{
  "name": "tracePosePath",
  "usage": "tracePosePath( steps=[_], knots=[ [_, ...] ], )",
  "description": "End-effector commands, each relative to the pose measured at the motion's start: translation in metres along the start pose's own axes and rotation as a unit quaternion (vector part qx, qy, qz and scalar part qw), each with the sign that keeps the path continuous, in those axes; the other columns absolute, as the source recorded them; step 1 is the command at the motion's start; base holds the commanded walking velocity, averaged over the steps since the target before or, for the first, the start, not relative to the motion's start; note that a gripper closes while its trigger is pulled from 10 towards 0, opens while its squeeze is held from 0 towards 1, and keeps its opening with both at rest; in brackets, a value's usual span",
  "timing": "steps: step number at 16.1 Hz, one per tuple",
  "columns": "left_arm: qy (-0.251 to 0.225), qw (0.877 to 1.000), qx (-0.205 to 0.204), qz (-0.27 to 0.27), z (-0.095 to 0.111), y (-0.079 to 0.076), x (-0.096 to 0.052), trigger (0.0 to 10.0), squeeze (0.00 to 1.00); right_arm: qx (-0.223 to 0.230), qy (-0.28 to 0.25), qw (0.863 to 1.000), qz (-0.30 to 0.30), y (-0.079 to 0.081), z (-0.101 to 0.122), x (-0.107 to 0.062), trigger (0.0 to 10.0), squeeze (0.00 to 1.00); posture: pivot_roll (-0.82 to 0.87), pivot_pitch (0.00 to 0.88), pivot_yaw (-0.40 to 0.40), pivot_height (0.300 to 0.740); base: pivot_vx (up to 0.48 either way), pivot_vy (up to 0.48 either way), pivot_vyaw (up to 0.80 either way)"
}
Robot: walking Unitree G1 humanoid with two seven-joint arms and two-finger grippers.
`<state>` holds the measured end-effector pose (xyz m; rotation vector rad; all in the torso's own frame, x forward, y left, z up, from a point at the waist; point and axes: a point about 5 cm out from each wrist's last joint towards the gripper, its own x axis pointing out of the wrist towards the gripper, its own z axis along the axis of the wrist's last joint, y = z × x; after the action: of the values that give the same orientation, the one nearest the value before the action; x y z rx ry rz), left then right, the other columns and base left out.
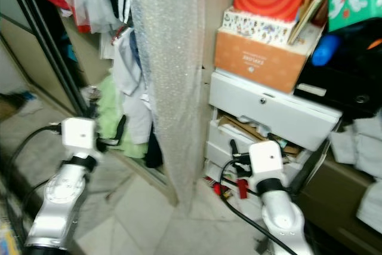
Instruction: Clean up the room
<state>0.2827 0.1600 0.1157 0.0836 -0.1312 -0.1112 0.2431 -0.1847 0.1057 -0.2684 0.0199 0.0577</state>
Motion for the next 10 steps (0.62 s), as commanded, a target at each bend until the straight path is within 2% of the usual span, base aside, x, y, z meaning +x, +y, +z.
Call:
tracePosePath(
  steps=[1, 3, 10],
  knots=[
    [-0.005, 1.000, -0.005, -0.008, 0.0033, -0.0039, 0.0033, 10.0, 0.00, -0.006, 0.001, 1.000, -0.003, -0.0036, -0.0006, -0.0001, 10.0, 0.00, -0.11, 0.000, -0.012, 0.740, 0.000, 0.000, 0.00],
    [-0.005, 1.000, -0.008, -0.010, 0.0033, -0.0048, 0.0034, 10.0, 0.00, -0.007, 0.000, 1.000, -0.001, -0.0034, -0.0004, 0.0004, 10.0, 0.00, -0.11, 0.000, -0.012, 0.740, 0.000, 0.000, 0.00],
    [-0.004, 1.000, -0.012, -0.013, 0.0030, -0.0049, 0.0033, 10.0, 0.00, -0.008, -0.001, 1.000, 0.007, -0.0021, -0.0008, 0.0013, 10.0, 0.00, -0.11, 0.000, -0.012, 0.740, 0.000, 0.000, 0.71]
  ],
)
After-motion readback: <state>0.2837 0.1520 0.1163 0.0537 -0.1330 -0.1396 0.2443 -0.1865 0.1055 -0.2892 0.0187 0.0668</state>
